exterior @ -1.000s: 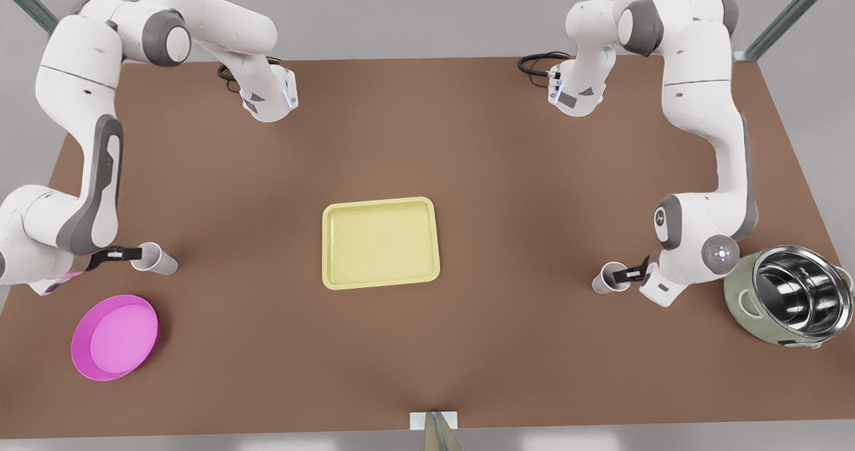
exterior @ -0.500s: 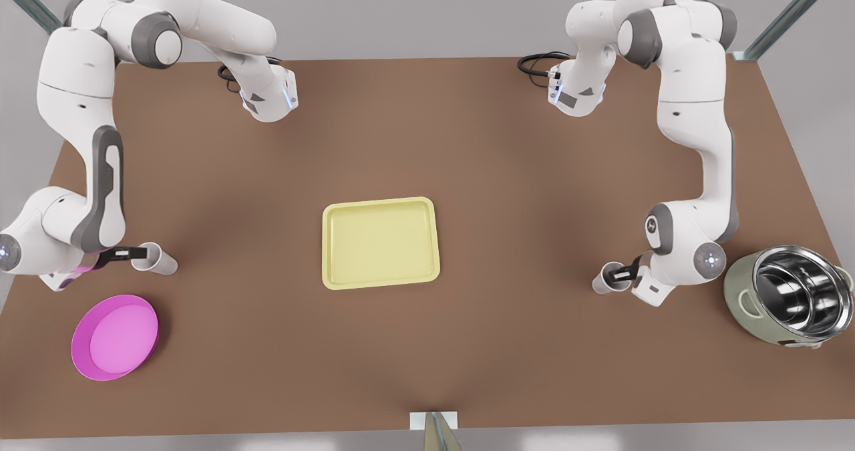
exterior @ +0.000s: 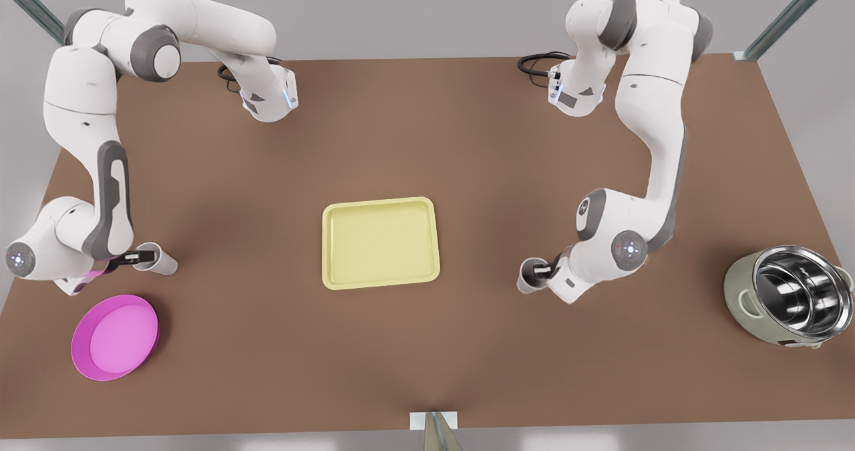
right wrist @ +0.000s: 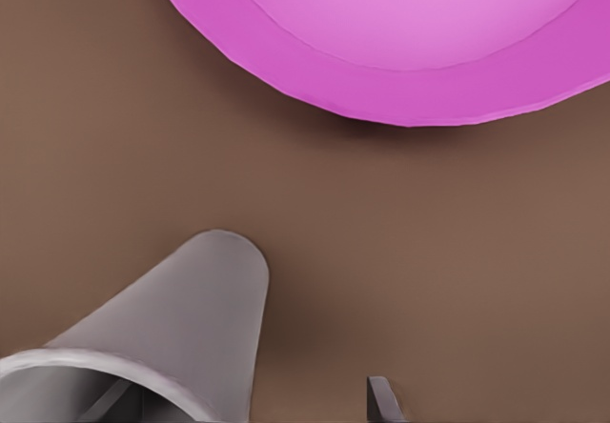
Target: Use both arms to respectively pick up the white IKEA cups from the middle-left and middle-right positions, then place the white IKEA cups onto the middle-middle tray, ensuring that the cups remain upright and do not tip over
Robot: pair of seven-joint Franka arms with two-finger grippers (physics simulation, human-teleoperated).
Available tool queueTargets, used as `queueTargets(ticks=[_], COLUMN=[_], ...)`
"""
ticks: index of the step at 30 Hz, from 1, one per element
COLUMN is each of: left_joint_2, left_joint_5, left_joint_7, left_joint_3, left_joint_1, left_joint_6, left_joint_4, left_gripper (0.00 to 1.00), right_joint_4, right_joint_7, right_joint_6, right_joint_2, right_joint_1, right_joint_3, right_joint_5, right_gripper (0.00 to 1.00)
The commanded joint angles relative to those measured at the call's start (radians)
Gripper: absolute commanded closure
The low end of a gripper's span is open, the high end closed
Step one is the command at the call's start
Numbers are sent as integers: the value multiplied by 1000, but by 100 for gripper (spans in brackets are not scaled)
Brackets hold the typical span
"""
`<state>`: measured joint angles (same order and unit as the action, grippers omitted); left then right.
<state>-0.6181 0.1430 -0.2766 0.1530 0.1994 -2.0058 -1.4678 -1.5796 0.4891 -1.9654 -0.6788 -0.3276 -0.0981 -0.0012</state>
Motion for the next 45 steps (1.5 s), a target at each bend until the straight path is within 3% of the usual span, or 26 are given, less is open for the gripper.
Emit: queueTargets(ticks=[1,6,9,12,16,18,20,25,29,35,36,37,41,42,43,44,45], left_joint_2=[0,-49,-72,-92,-121,-127,-144,-173,-195,-210,-213,-215,-224,-223,-223,-223,-218], left_joint_5=[-8,-6,-5,-5,-2,-5,-5,-5,-6,-8,-8,-16,-20,-20,-20,-20,-19], left_joint_7=[-524,-753,-843,-886,-926,-947,-952,-952,-952,-949,-949,-944,-943,-943,-943,-944,-946], left_joint_3=[16,16,42,74,86,86,86,89,92,92,92,92,92,92,92,92,92], left_joint_1=[52,187,209,224,279,293,308,314,333,344,344,344,344,344,345,345,342], left_joint_6=[62,61,-43,-113,-209,-232,-260,-289,-300,-307,-307,-307,-311,-311,-311,-311,-309], left_joint_4=[6,98,98,96,96,96,96,95,95,90,90,90,90,90,90,90,90], left_gripper=[79,79,79,79,79,79,79,79,79,79,77,67,62,55,41,35,21], right_joint_4=[1,9,9,9,18,49,96,127,182,61,46,33,1,1,0,0,1], right_joint_7=[56,57,57,81,72,71,68,-457,-704,-722,-722,-722,-721,-721,-721,-721,-721], right_joint_6=[-15,-4,0,57,120,117,102,-59,-105,-151,-153,-164,-176,-178,-178,-178,-178], right_joint_2=[-2,-8,-8,5,51,50,41,28,-21,-2,7,10,11,10,11,13,13], right_joint_1=[1,2,4,5,44,110,217,446,579,642,642,642,634,633,633,633,631], right_joint_3=[0,9,20,37,248,301,301,301,301,299,299,299,293,293,293,293,293], right_joint_5=[9,7,7,41,49,49,84,105,135,127,128,128,127,127,127,127,127], right_gripper=[16,63,78,79,79,79,79,79,79,79,79,79,79,79,79,74,16])
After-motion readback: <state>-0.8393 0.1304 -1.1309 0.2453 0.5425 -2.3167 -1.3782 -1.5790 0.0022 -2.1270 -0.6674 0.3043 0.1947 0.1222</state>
